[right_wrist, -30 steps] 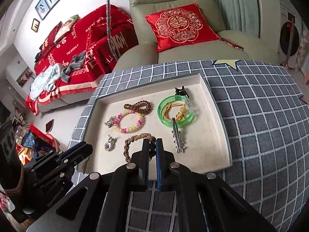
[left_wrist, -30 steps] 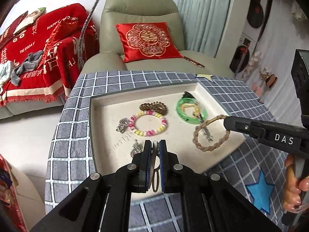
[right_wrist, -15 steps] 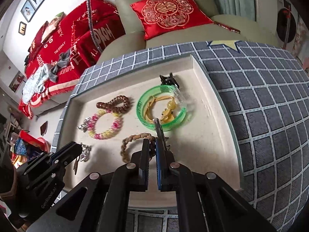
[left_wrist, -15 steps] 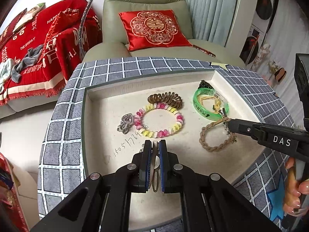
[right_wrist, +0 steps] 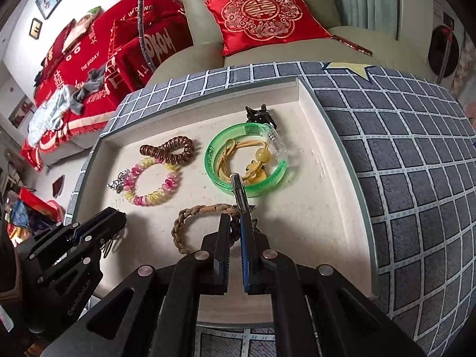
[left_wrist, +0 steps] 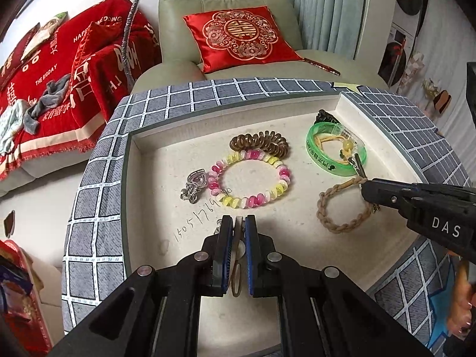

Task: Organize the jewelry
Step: 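Carry the braided bracelet and hair clip into the tray and open both tools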

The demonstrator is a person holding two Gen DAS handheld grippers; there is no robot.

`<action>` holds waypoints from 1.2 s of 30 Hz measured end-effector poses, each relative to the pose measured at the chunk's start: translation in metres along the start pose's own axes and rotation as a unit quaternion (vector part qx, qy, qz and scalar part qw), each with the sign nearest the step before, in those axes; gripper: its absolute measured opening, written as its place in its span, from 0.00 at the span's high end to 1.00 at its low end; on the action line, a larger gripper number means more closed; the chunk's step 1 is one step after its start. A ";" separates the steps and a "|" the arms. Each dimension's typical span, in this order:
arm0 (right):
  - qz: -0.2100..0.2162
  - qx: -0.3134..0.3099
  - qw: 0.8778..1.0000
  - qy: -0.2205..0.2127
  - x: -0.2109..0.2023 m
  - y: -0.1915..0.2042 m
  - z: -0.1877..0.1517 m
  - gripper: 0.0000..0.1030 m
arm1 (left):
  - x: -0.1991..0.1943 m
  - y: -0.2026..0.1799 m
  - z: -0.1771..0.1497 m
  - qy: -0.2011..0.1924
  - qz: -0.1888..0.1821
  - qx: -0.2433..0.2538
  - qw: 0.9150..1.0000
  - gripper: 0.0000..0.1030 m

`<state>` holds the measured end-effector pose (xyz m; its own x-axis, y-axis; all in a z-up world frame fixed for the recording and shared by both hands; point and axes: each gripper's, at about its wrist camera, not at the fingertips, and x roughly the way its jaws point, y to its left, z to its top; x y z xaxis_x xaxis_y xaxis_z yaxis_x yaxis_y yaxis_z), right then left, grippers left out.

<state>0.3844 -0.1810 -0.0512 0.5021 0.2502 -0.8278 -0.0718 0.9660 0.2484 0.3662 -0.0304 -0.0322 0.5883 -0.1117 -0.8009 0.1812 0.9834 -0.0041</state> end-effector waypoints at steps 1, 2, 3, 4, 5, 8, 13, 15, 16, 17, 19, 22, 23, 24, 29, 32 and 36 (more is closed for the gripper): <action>-0.001 0.000 1.000 0.001 0.000 0.000 0.000 0.92 | 0.000 0.000 0.000 0.000 0.002 0.001 1.000 0.79; -0.002 0.000 1.000 0.001 -0.001 0.000 0.000 0.89 | -0.001 0.000 0.000 0.000 0.003 0.001 1.000 0.79; -0.003 0.000 1.000 0.001 -0.001 0.001 0.000 0.86 | -0.001 0.000 0.000 0.000 0.003 0.000 1.000 0.79; -0.003 0.000 1.000 0.001 -0.001 0.000 0.000 0.73 | -0.001 0.001 0.000 -0.002 0.002 -0.002 1.000 0.79; -0.003 0.000 1.000 0.000 -0.002 0.000 0.000 0.55 | -0.002 0.001 0.000 -0.002 0.001 -0.005 1.000 0.79; 0.000 0.001 1.000 -0.009 -0.008 0.000 0.000 0.48 | -0.002 0.001 0.000 0.000 0.000 -0.006 1.000 0.78; 0.004 0.012 1.000 -0.021 -0.019 -0.003 0.001 0.48 | -0.006 -0.004 0.001 -0.009 0.011 0.009 1.000 0.78; 0.003 0.013 1.000 -0.027 -0.024 -0.004 0.001 0.48 | -0.009 -0.005 0.002 -0.015 0.013 0.011 1.000 0.78; 0.002 0.013 0.999 -0.031 -0.026 -0.005 0.001 0.48 | -0.010 -0.005 0.002 -0.018 0.012 0.011 1.000 0.78; 0.002 0.014 0.999 -0.033 -0.029 -0.005 0.000 0.48 | -0.012 -0.004 0.003 -0.021 0.010 0.010 1.000 0.78; 0.001 0.016 0.999 -0.038 -0.034 -0.006 0.000 0.48 | -0.015 -0.003 0.006 -0.027 0.007 0.005 1.000 0.78; 0.000 0.017 0.999 -0.047 -0.040 -0.008 0.000 0.48 | -0.020 0.000 0.010 -0.037 0.008 -0.004 0.999 0.78; -0.002 0.017 0.999 -0.049 -0.043 -0.009 0.000 0.48 | -0.021 0.001 0.011 -0.041 0.011 -0.006 0.999 0.78; -0.004 0.017 0.999 -0.052 -0.045 -0.010 0.000 0.48 | -0.022 0.002 0.012 -0.043 0.013 -0.007 0.999 0.78; -0.012 0.020 0.998 -0.057 -0.051 -0.016 0.000 0.48 | -0.028 0.007 0.013 -0.052 0.022 -0.012 0.998 0.78; -0.015 0.023 0.998 -0.057 -0.053 -0.020 -0.001 0.48 | -0.030 0.009 0.014 -0.054 0.027 -0.014 0.998 0.78; -0.023 0.020 0.998 -0.055 -0.053 -0.022 -0.001 0.48 | -0.031 0.010 0.014 -0.052 0.025 -0.018 0.998 0.78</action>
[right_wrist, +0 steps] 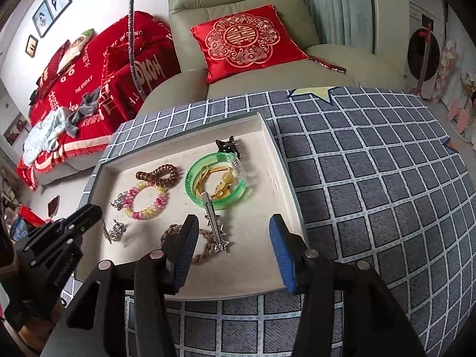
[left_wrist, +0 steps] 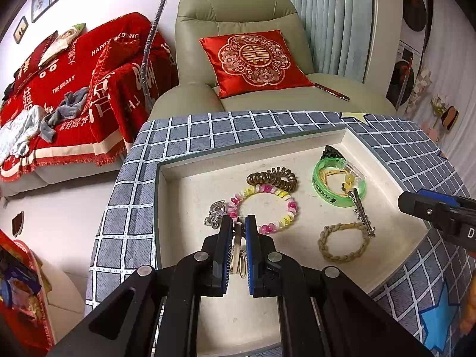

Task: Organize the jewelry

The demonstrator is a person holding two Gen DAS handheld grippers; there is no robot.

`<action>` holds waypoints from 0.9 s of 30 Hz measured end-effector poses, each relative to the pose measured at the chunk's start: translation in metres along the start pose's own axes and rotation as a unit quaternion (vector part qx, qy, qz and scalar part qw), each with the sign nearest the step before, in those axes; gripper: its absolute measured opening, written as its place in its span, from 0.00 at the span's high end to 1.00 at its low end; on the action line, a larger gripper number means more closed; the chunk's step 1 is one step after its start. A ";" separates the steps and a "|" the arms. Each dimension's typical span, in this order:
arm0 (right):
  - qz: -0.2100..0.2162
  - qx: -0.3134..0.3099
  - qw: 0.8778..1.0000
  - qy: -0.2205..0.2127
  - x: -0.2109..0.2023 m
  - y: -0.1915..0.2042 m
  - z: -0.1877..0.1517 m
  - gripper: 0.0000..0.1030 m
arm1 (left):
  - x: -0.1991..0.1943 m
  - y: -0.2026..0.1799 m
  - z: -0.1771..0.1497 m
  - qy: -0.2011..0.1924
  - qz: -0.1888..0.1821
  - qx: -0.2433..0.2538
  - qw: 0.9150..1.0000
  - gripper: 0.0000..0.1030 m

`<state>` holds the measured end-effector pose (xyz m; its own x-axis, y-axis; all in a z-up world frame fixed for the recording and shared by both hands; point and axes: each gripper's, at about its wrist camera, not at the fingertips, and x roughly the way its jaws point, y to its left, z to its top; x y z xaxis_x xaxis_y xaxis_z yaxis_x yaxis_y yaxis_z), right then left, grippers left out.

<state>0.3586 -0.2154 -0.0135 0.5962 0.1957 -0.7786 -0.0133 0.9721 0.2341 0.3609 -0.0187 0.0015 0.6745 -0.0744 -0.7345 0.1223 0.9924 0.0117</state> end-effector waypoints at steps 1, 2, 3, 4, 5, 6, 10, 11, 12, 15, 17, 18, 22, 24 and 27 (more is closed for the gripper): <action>-0.002 -0.001 1.000 -0.001 0.000 0.000 0.000 0.48 | -0.001 0.000 0.000 0.000 0.001 0.001 1.000 0.78; -0.003 -0.002 1.000 -0.001 0.000 -0.001 0.000 0.48 | -0.001 -0.001 0.000 -0.001 0.002 0.002 1.000 0.78; -0.003 -0.002 1.000 -0.001 -0.001 -0.001 0.000 0.48 | -0.002 -0.001 0.000 -0.001 0.002 0.002 1.000 0.78; -0.004 -0.001 1.000 -0.002 -0.001 -0.001 0.000 0.48 | -0.002 -0.001 0.000 -0.001 0.001 0.001 1.000 0.78; -0.004 0.001 1.000 -0.003 -0.001 -0.002 0.000 0.48 | -0.003 -0.001 0.001 -0.001 0.000 -0.001 1.000 0.78; -0.004 0.002 1.000 -0.004 -0.002 -0.002 0.000 0.48 | -0.003 0.000 0.001 -0.001 -0.001 -0.002 1.000 0.78; -0.004 0.004 1.000 -0.009 -0.007 -0.006 -0.001 0.48 | -0.007 -0.001 0.002 -0.003 -0.001 -0.002 1.000 0.26; -0.004 0.004 1.000 -0.010 -0.008 -0.007 -0.001 0.48 | -0.008 0.000 0.002 -0.004 0.007 -0.004 1.000 0.00; -0.005 0.006 1.000 -0.011 -0.010 -0.007 -0.001 0.48 | -0.009 0.001 0.001 -0.026 0.018 -0.009 0.999 0.00; -0.005 0.004 1.000 -0.013 -0.012 -0.008 -0.002 0.48 | -0.002 0.001 0.001 -0.028 0.021 -0.007 0.999 0.00; -0.005 0.002 1.000 -0.012 -0.012 -0.008 -0.003 0.48 | 0.001 0.000 -0.001 -0.033 0.028 -0.007 0.999 0.00; -0.004 0.001 1.000 -0.012 -0.012 -0.007 -0.003 0.48 | 0.003 0.000 -0.002 -0.033 0.029 -0.006 0.999 0.00; -0.003 -0.009 1.000 -0.008 -0.011 -0.002 -0.007 0.30 | 0.010 0.002 -0.008 -0.031 0.036 -0.006 0.999 0.00; -0.004 -0.019 1.000 -0.011 -0.012 0.002 -0.010 0.22 | 0.009 0.001 -0.011 -0.031 0.036 -0.007 0.999 0.00; 0.002 -0.032 0.999 -0.009 -0.013 0.009 -0.017 0.20 | 0.004 -0.001 -0.018 -0.034 0.039 -0.005 0.999 0.00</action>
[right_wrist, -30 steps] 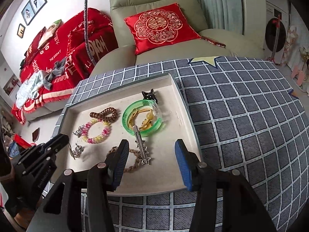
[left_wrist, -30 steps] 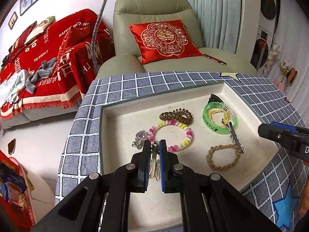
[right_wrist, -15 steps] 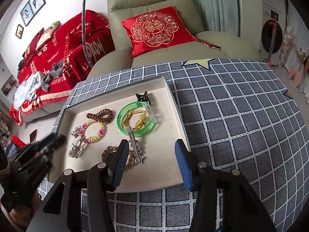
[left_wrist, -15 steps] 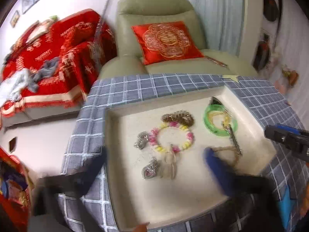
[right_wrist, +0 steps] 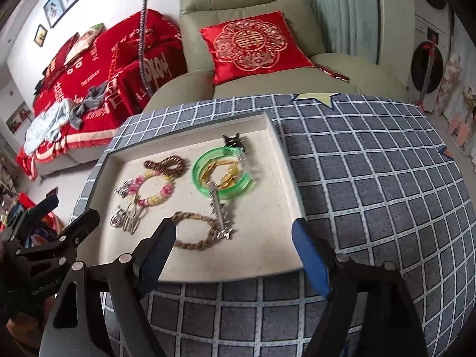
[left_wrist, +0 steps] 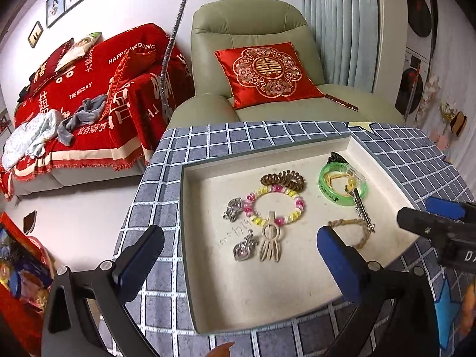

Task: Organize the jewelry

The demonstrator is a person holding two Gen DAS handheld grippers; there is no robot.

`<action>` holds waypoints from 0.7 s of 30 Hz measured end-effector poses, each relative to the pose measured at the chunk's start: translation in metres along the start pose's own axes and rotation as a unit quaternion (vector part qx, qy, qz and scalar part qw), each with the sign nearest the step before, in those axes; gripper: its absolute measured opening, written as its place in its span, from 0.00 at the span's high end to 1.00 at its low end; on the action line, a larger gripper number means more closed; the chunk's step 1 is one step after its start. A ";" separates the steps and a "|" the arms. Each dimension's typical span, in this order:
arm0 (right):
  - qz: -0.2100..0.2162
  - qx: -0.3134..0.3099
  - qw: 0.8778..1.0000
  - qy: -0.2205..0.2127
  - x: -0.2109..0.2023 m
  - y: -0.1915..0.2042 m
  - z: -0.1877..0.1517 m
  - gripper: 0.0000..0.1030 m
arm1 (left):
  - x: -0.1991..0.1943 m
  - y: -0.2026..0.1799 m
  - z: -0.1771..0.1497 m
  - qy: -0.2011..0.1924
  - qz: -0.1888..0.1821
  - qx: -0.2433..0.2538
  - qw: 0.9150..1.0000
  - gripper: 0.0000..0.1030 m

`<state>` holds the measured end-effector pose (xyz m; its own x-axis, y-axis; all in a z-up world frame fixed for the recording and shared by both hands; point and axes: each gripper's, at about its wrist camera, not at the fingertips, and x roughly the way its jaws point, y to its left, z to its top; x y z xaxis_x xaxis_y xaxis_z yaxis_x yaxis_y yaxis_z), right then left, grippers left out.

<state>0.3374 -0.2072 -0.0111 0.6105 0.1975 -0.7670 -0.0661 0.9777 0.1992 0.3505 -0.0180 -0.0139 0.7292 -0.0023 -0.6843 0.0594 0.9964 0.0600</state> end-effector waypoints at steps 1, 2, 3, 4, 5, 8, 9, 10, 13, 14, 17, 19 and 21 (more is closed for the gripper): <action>0.001 -0.004 1.000 0.001 0.000 0.002 -0.002 0.20 | -0.007 0.001 -0.002 -0.001 0.001 0.002 1.000 0.00; 0.000 -0.009 1.000 0.000 -0.001 0.004 -0.004 0.19 | -0.017 0.001 -0.004 -0.003 0.004 0.003 1.000 0.00; -0.001 -0.012 1.000 -0.001 -0.002 0.006 -0.006 0.18 | -0.021 0.000 -0.008 -0.004 0.006 0.003 1.000 0.00; -0.003 -0.015 1.000 -0.004 -0.003 0.007 -0.009 0.18 | -0.026 0.000 -0.011 -0.005 0.007 0.002 1.000 0.00; -0.004 -0.017 1.000 -0.008 -0.005 0.008 -0.013 0.18 | -0.031 0.001 -0.013 -0.005 0.007 -0.001 1.000 0.00; -0.006 -0.018 1.000 -0.021 -0.012 0.011 -0.022 0.09 | -0.042 0.002 -0.025 -0.005 0.006 -0.015 1.000 0.00; -0.007 -0.019 0.999 -0.025 -0.014 0.011 -0.025 0.03 | -0.046 0.002 -0.029 -0.006 0.006 -0.019 1.000 0.00; -0.008 -0.020 0.999 -0.031 -0.016 0.012 -0.029 0.00 | -0.049 0.001 -0.030 -0.007 0.007 -0.021 1.000 0.00; -0.014 -0.028 0.998 -0.058 -0.026 0.014 -0.038 0.00 | -0.060 -0.001 -0.039 -0.014 0.011 -0.027 0.999 0.00; -0.017 -0.031 0.997 -0.066 -0.030 0.016 -0.042 0.00 | -0.062 -0.001 -0.041 -0.018 0.013 -0.030 0.999 0.00; -0.026 -0.038 0.996 -0.080 -0.038 0.019 -0.048 0.00 | -0.072 -0.005 -0.048 -0.027 0.018 -0.036 0.999 0.00; -0.030 -0.042 0.995 -0.091 -0.044 0.021 -0.053 0.00 | -0.077 -0.005 -0.051 -0.031 0.022 -0.041 0.998 0.00; -0.030 -0.043 0.994 -0.098 -0.049 0.021 -0.055 0.00 | -0.081 -0.004 -0.055 -0.035 0.024 -0.047 0.998 0.00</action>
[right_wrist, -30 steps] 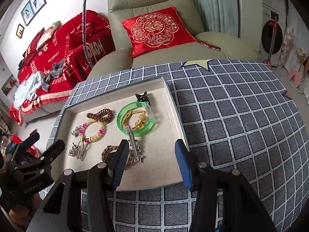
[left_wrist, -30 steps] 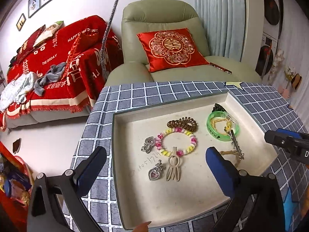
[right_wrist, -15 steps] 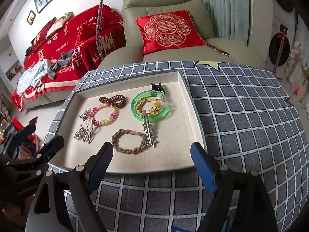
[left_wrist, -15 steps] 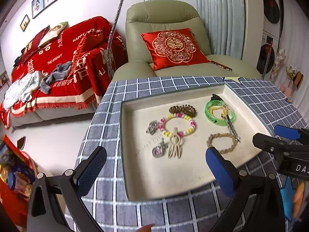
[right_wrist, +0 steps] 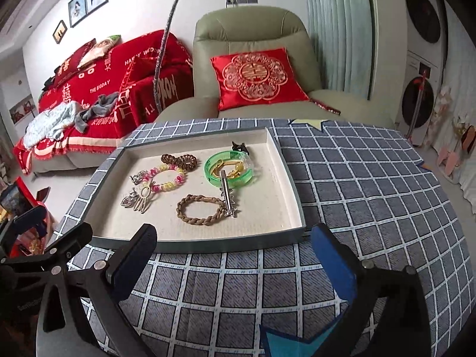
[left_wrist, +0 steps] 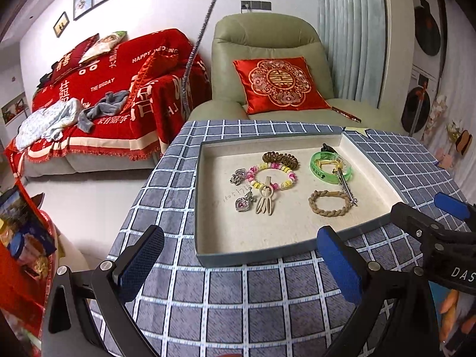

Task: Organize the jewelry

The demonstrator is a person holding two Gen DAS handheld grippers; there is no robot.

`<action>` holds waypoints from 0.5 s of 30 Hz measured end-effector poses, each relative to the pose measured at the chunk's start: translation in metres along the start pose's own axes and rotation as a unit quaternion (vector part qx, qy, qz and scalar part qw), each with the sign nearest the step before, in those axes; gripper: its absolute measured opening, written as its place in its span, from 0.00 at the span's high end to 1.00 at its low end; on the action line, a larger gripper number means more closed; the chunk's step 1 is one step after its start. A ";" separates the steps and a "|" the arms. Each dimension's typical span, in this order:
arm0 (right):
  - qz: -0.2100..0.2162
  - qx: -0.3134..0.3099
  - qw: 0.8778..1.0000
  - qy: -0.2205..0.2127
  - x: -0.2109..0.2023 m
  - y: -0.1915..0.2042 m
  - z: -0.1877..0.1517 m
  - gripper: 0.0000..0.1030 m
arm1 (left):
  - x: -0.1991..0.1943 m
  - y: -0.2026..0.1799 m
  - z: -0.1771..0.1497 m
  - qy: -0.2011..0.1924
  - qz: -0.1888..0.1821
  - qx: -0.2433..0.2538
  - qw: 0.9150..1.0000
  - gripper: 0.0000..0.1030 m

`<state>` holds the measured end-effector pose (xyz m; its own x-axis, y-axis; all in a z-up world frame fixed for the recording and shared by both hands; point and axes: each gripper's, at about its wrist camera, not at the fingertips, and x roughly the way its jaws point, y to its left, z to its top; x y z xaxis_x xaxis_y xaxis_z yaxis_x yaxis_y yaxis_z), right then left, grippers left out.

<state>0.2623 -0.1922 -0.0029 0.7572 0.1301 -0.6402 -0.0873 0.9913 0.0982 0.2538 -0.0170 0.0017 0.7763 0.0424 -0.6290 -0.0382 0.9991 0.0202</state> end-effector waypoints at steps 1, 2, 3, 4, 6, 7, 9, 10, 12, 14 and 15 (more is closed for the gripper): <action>-0.001 0.000 1.000 -0.002 -0.002 0.000 -0.001 0.00 | -0.001 0.001 -0.001 -0.001 0.002 -0.002 1.000 0.00; -0.003 -0.002 1.000 -0.005 -0.005 0.001 -0.001 0.00 | -0.003 0.002 -0.002 -0.002 0.005 -0.005 1.000 0.00; -0.004 -0.003 1.000 -0.008 -0.007 0.000 -0.002 0.00 | -0.005 0.003 -0.004 -0.003 0.006 -0.007 1.000 0.00; -0.006 -0.005 1.000 -0.010 -0.008 0.000 -0.003 0.00 | -0.007 0.004 -0.006 -0.002 0.006 -0.010 1.000 0.00; -0.008 -0.009 1.000 -0.014 -0.012 0.001 -0.006 0.00 | -0.009 0.005 -0.008 -0.001 0.006 -0.012 1.000 0.00; -0.009 -0.012 1.000 -0.015 -0.014 0.001 -0.007 0.00 | -0.010 0.005 -0.009 -0.001 0.009 -0.012 1.000 0.00; -0.014 -0.018 1.000 -0.017 -0.016 0.004 -0.010 0.00 | -0.013 0.006 -0.011 -0.004 0.016 -0.012 1.000 0.00; -0.017 -0.021 0.999 -0.019 -0.018 0.004 -0.012 0.00 | -0.013 0.006 -0.011 -0.004 0.015 -0.013 1.000 0.00; -0.019 -0.024 0.999 -0.021 -0.020 0.005 -0.013 0.00 | -0.015 0.007 -0.013 -0.004 0.016 -0.014 1.000 0.00; -0.020 -0.025 0.999 -0.021 -0.020 0.006 -0.015 0.00 | -0.015 0.007 -0.013 -0.004 0.017 -0.014 1.000 0.00; -0.020 -0.026 0.999 -0.021 -0.021 0.007 -0.015 0.00 | -0.016 0.007 -0.014 -0.004 0.018 -0.013 1.000 0.00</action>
<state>0.2364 -0.1881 -0.0003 0.7872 0.0904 -0.6100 -0.0894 0.9955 0.0321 0.2325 -0.0111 0.0011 0.7786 0.0781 -0.6227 -0.0825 0.9964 0.0218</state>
